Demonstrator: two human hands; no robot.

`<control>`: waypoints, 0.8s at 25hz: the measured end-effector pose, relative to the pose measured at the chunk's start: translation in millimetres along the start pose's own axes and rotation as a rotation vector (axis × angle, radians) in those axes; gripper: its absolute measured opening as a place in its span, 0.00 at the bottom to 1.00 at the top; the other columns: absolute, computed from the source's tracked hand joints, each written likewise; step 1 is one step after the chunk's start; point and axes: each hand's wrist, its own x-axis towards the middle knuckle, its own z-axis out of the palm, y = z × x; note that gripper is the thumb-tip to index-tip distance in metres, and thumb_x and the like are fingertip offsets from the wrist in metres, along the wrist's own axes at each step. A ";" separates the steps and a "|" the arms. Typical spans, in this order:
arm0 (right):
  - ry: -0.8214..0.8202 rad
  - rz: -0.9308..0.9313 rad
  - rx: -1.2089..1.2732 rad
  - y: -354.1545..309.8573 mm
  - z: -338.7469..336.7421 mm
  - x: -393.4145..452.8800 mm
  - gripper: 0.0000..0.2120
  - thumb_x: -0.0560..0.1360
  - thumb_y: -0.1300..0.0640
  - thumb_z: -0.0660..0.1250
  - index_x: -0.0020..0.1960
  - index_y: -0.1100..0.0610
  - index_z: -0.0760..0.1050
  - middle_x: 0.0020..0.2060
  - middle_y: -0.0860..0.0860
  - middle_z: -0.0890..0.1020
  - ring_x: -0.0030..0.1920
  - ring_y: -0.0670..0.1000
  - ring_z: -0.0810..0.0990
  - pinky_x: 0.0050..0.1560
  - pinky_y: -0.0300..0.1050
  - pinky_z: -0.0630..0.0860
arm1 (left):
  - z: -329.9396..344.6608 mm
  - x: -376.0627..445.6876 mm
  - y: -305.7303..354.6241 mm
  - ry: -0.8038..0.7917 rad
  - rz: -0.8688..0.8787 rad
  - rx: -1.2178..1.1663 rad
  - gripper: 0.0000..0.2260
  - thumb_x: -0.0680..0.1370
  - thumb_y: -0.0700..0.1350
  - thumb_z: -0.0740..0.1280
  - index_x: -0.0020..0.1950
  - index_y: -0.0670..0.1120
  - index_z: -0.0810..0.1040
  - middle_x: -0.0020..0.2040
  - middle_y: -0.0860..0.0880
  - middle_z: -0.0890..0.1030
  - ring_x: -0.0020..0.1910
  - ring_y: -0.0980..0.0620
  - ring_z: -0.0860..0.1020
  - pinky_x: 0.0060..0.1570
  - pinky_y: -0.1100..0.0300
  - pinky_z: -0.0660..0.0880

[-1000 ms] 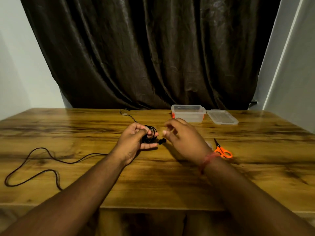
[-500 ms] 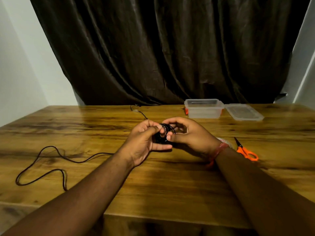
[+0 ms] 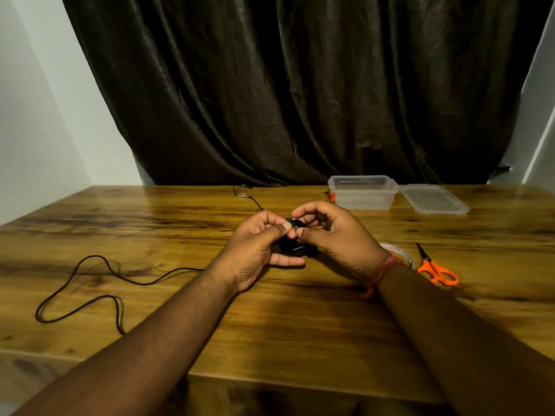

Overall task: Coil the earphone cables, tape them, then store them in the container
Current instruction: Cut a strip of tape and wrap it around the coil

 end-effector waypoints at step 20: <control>-0.047 0.001 -0.204 -5.4 1.7 -1.6 0.13 0.78 0.68 0.62 0.55 0.51 0.68 0.47 0.58 0.75 0.40 0.49 0.75 0.38 0.44 0.74 | 5.9 -1.9 3.6 0.001 -0.036 -0.189 0.03 0.81 0.35 0.60 0.49 0.40 0.72 0.38 0.45 0.78 0.39 0.50 0.80 0.27 0.56 0.81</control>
